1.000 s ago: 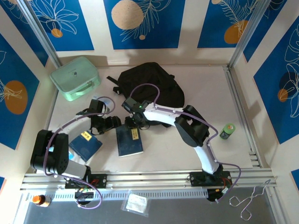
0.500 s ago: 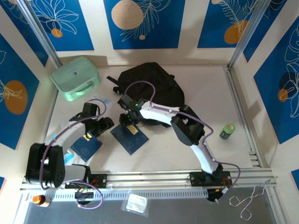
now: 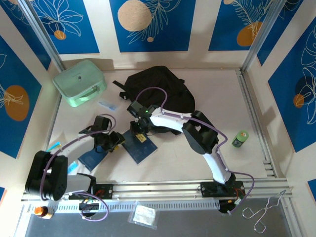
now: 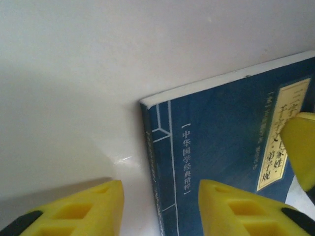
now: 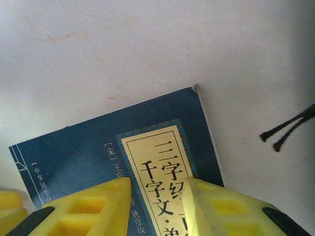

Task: Pack the student bag

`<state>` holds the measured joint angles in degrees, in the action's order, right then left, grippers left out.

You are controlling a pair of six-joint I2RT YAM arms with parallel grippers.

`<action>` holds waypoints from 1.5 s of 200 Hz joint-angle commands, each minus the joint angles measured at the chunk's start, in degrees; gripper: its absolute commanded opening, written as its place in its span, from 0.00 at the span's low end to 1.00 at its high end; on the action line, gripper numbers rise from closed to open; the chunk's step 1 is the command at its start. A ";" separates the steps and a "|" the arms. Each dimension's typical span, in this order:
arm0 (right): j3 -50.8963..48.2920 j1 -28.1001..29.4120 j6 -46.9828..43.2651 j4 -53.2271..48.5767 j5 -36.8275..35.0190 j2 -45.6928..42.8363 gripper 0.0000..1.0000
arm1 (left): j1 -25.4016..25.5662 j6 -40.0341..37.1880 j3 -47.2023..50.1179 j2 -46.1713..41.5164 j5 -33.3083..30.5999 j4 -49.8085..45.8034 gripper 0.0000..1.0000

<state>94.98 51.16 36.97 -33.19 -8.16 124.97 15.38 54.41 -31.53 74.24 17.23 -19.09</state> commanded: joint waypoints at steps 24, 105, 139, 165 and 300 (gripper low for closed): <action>-1.55 -0.97 2.58 -2.94 -1.25 1.86 0.35 | 0.88 1.41 -1.10 5.07 1.37 5.97 0.30; -3.04 -1.94 3.55 -2.71 0.83 2.45 0.34 | 0.01 -5.17 -5.39 6.59 4.86 10.32 0.24; -2.46 -2.21 3.80 -3.10 1.88 3.68 0.34 | -0.16 -10.15 -5.93 2.62 10.93 13.30 0.27; -2.04 -2.21 3.73 -3.48 2.18 4.30 0.34 | -0.17 -16.91 -7.80 -0.60 15.29 10.21 0.30; -2.39 -2.79 4.34 -2.88 3.02 4.72 0.31 | -0.08 -10.71 -5.22 8.15 17.95 23.32 0.29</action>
<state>94.39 47.18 39.92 -33.17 -8.86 124.99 14.76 42.57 -37.30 81.34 31.48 -1.83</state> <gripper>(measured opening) 0.330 0.291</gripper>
